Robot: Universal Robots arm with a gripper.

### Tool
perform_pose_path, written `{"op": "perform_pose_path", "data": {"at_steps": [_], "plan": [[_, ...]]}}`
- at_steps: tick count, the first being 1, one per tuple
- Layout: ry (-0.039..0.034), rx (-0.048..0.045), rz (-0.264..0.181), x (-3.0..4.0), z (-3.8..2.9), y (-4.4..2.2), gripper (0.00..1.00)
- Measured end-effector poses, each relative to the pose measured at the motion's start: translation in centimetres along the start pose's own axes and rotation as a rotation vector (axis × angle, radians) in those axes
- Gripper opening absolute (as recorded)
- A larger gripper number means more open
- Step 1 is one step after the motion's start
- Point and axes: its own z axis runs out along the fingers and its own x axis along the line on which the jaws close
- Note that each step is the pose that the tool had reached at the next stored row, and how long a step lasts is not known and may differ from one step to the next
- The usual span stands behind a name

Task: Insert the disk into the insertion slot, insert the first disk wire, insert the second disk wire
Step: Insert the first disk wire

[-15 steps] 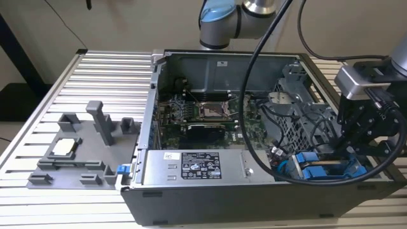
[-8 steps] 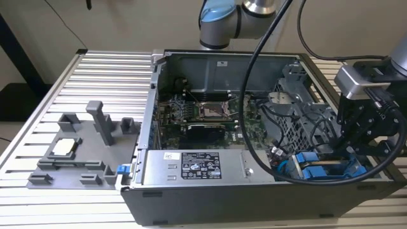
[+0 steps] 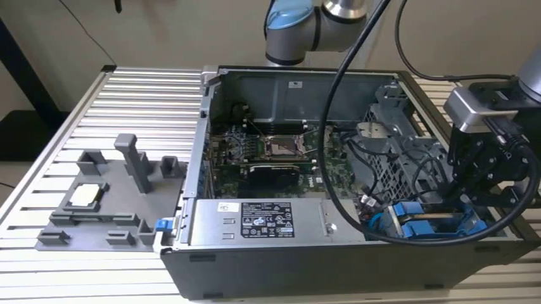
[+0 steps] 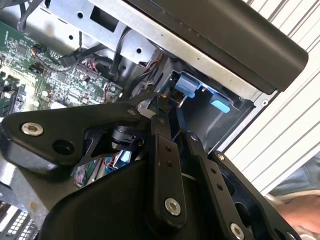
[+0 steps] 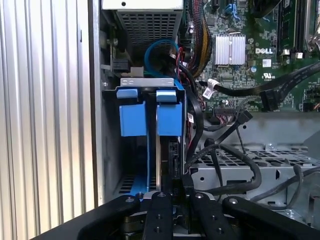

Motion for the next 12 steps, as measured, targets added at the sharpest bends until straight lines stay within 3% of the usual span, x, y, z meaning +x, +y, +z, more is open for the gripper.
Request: {"op": "perform_pose_path", "data": {"at_steps": [5,12], "plan": [[-0.0001,0.0001,0.000,-0.10,0.08,-0.01,0.19],[0.0002,0.0000,0.000,-0.08,0.99,0.00,0.19]]}}
